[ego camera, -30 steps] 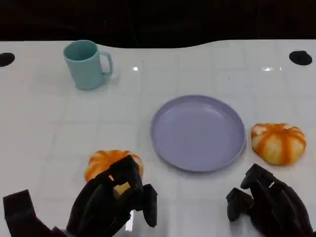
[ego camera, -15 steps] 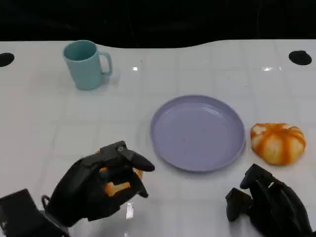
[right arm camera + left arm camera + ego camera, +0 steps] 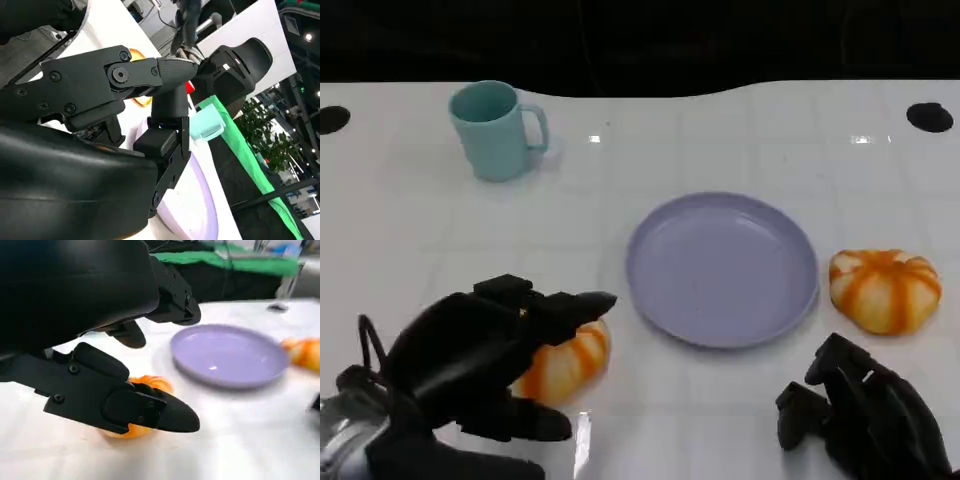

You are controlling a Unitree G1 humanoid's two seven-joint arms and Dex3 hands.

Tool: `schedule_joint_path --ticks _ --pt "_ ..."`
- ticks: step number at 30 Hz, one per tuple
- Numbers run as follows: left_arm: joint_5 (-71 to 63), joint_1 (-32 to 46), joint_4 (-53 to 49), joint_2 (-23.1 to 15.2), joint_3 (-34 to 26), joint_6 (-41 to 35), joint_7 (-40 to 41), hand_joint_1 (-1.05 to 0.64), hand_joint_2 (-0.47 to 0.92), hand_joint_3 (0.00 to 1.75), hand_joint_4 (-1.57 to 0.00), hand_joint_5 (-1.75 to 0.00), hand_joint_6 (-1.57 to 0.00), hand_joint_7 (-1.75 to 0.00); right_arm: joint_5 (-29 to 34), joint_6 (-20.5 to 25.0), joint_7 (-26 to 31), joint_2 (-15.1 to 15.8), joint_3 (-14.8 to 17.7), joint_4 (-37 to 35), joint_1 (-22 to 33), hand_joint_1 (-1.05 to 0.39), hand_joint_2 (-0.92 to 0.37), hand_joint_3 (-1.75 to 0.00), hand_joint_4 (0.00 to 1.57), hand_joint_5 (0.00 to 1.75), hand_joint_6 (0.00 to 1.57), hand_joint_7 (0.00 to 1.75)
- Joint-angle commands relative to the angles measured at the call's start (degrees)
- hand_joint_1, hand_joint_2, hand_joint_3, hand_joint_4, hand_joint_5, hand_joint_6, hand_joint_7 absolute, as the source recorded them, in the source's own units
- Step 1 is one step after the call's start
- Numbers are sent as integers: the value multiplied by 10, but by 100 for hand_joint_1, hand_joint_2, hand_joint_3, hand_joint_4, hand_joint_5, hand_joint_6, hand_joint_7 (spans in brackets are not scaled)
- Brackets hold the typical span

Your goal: Grasp the bread from the table and place it into the plate.

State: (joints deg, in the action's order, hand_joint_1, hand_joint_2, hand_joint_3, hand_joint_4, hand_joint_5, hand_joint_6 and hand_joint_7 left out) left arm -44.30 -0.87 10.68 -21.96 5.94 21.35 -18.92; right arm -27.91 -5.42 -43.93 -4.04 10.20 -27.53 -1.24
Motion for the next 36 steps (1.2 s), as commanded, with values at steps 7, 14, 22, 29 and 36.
schedule_joint_path --ticks 7,14,22,29,36 --pt "-159 -68 -85 -12 104 -102 33 -78 91 2 -24 -31 -24 0 0 9 8 6 -4 21 15 -57 -92 -25 78 169 71 142" --pt "-164 -140 -239 4 163 -132 87 -75 92 3 -28 -29 -25 -1 -1 20 13 7 -4 31 19 -58 -92 -24 79 169 71 142" --pt "-112 -210 -449 22 209 -70 223 -39 92 11 -56 -88 -53 -5 -3 27 10 8 -4 37 24 -57 -92 -23 79 168 71 141" --pt "-81 -249 -587 29 228 22 421 -27 72 89 -80 -173 -70 -153 -2 26 10 8 -3 38 24 -58 -92 -22 80 168 72 140" --pt "-56 -259 -589 28 213 62 531 -25 60 117 -80 -175 -60 -174 1 18 8 8 -2 30 20 -57 -92 -25 79 169 71 141"
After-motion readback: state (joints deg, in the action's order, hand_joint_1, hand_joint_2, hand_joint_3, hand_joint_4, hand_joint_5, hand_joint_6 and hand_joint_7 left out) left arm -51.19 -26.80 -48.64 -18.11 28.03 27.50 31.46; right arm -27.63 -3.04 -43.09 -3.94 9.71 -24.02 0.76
